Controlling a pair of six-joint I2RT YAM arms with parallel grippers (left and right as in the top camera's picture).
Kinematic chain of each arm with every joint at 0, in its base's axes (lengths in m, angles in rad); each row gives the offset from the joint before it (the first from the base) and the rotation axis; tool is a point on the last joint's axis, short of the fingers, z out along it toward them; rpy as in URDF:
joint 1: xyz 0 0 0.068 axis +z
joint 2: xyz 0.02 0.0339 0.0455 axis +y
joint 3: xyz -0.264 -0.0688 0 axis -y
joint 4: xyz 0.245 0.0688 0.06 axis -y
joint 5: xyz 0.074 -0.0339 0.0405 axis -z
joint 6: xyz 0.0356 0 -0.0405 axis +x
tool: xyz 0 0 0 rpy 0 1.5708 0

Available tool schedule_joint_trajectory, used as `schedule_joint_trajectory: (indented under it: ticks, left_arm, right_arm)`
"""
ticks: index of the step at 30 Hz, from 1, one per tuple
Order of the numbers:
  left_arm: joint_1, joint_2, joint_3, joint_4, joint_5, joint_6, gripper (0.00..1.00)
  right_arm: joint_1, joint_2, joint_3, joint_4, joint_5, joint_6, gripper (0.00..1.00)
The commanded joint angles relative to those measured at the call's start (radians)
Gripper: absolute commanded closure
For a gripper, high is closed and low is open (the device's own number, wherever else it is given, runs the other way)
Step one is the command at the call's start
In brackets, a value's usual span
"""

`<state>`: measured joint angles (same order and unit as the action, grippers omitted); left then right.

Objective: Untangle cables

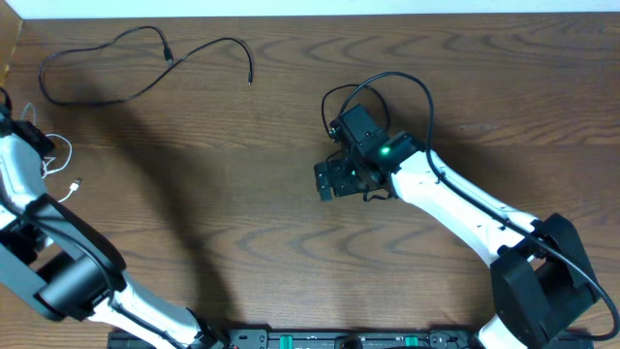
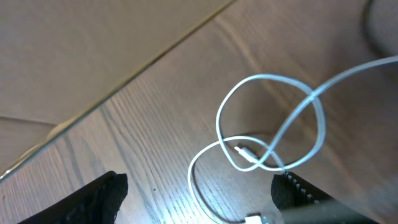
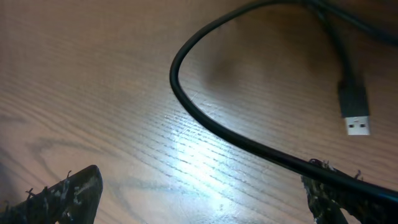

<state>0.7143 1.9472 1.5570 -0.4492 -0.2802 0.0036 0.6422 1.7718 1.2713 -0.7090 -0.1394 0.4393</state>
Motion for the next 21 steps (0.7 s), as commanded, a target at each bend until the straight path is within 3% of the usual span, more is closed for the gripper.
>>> schedule_joint_trajectory:
  ticks: [1, 5, 7, 21]
  left_arm:
    - [0.004, -0.087, 0.006, -0.028, 0.153, 0.004, 0.21]
    - [0.021, -0.079, 0.006, -0.087, 0.435, 0.003, 0.2]
    - [0.028, -0.063, 0.006, -0.115, 0.505, -0.006, 0.2]
    - [0.053, -0.027, 0.006, -0.205, 0.529, -0.021, 0.2]
  right_arm:
    - [-0.038, -0.014, 0.037, 0.002, -0.038, -0.007, 0.01]
    - [-0.063, -0.014, 0.037, -0.011, -0.09, -0.007, 0.01]
    - [-0.064, -0.014, 0.037, -0.027, -0.092, -0.007, 0.01]
    - [-0.07, -0.018, 0.04, -0.066, -0.1, -0.033, 0.01]
